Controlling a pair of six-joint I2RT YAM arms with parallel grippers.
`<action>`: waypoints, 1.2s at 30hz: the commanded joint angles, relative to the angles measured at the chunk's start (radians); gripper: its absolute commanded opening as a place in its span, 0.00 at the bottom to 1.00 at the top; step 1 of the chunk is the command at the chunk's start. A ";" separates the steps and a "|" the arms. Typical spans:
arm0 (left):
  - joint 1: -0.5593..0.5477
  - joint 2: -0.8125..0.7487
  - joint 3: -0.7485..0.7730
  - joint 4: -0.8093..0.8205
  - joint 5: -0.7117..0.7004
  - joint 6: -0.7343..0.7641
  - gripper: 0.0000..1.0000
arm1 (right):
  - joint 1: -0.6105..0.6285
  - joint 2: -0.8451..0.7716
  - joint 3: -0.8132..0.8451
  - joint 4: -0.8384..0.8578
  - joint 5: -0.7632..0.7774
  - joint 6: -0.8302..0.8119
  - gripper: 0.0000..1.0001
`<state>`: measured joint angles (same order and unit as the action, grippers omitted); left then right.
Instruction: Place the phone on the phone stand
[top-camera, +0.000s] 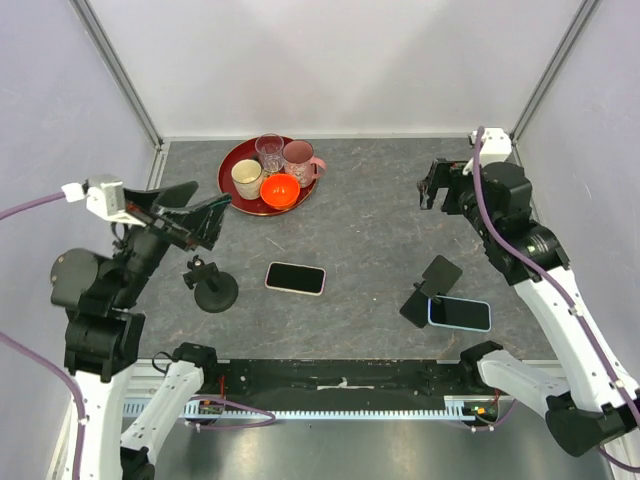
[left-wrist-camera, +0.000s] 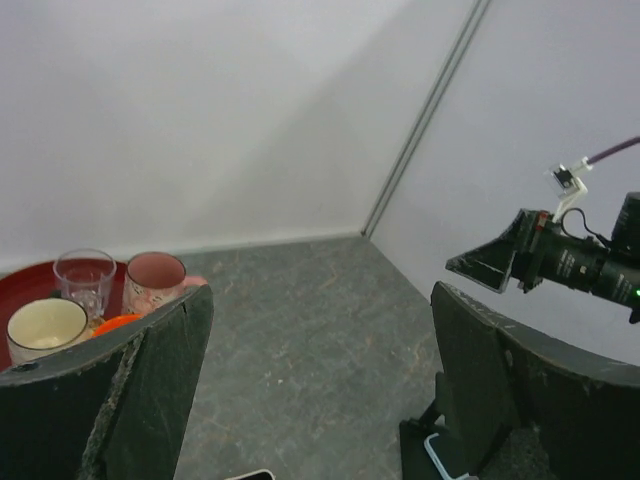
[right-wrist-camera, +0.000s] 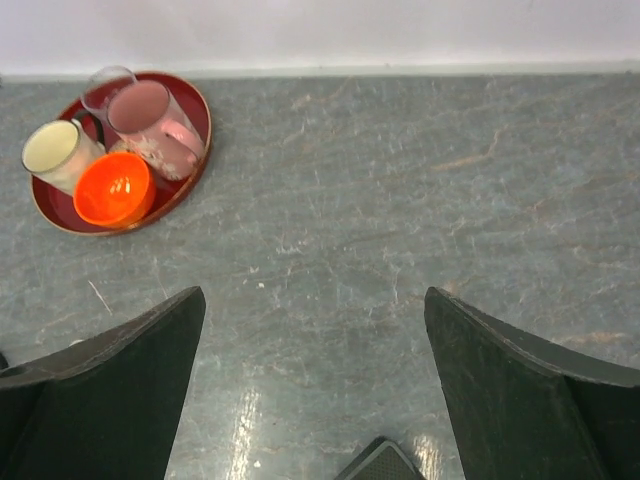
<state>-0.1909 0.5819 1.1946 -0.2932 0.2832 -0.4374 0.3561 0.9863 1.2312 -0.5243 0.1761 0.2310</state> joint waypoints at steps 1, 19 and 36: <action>0.007 0.091 -0.007 -0.090 0.158 0.014 0.96 | 0.003 0.095 -0.002 -0.054 -0.082 0.034 0.98; 0.007 0.170 -0.205 -0.097 0.408 -0.035 0.91 | -0.147 0.068 -0.297 -0.275 0.360 0.470 0.98; 0.005 0.182 -0.291 0.006 0.504 -0.089 0.90 | -0.157 -0.121 -0.415 -0.310 -0.125 0.302 0.98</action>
<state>-0.1909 0.7586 0.9165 -0.3573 0.7216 -0.4747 0.1963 0.8688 0.8440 -0.8478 0.2592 0.6273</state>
